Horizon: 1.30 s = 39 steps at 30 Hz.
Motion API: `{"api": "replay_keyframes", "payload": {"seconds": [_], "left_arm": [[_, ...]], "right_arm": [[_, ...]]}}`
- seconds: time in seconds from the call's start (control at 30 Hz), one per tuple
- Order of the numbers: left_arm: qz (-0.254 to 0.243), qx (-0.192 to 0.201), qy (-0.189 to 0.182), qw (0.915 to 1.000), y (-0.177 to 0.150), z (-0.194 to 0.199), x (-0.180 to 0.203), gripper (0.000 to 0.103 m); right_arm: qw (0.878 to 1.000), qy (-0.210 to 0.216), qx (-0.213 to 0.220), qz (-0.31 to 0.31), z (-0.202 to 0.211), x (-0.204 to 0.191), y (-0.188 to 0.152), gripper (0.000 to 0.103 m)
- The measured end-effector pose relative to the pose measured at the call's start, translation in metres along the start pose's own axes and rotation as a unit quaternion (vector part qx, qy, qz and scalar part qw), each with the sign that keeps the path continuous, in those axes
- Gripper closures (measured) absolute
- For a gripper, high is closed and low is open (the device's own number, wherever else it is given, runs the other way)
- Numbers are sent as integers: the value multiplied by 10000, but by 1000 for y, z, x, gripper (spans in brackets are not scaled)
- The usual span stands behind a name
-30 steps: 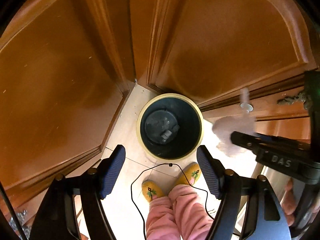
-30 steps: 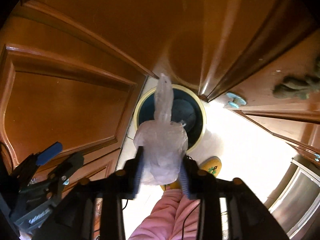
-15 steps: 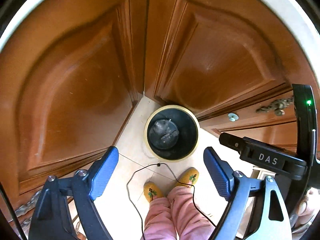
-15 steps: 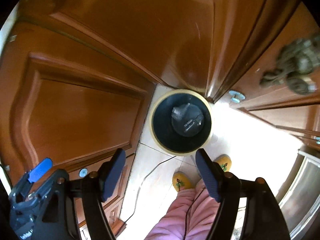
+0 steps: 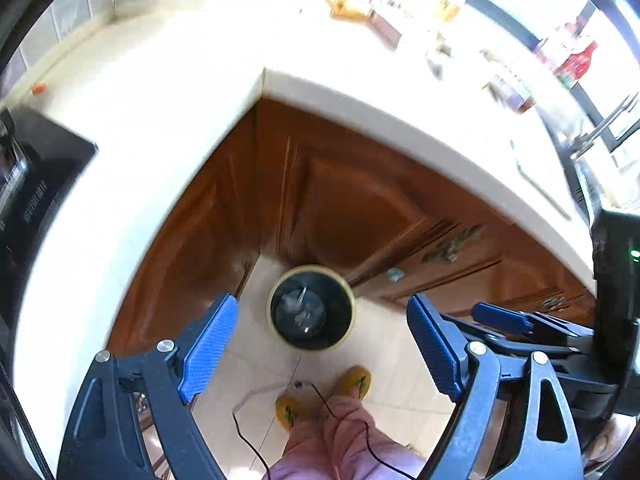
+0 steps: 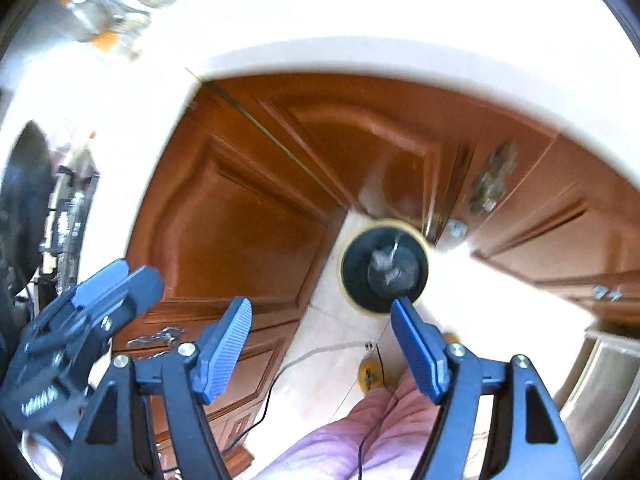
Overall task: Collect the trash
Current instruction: 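Raise both tools back toward the counter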
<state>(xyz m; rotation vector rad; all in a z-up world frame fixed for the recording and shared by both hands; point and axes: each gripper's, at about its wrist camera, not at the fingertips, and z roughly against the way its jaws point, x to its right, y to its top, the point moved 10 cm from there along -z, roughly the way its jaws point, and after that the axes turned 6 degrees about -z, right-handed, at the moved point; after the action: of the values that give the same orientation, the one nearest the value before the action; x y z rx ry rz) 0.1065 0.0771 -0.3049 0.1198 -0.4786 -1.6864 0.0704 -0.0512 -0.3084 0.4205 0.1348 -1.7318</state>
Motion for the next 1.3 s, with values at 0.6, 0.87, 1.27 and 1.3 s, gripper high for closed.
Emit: {"api": "replay_keyframes", "payload": {"seconds": [0.6, 0.87, 1.27, 1.3], "left_arm": [[-800, 1365, -283, 9870, 86, 156, 83, 11], [-770, 1517, -419, 9845, 111, 164, 109, 11], [-525, 1394, -138, 9887, 198, 107, 170, 11], [-519, 1366, -94, 9892, 206, 100, 175, 11]], "right_arm": [[9752, 19, 2119, 644, 214, -30, 30, 30], [9684, -40, 2397, 687, 239, -2, 48, 30], [9602, 215, 2627, 927, 263, 75, 165, 31], [9606, 228, 2618, 901, 263, 83, 176, 32]]}}
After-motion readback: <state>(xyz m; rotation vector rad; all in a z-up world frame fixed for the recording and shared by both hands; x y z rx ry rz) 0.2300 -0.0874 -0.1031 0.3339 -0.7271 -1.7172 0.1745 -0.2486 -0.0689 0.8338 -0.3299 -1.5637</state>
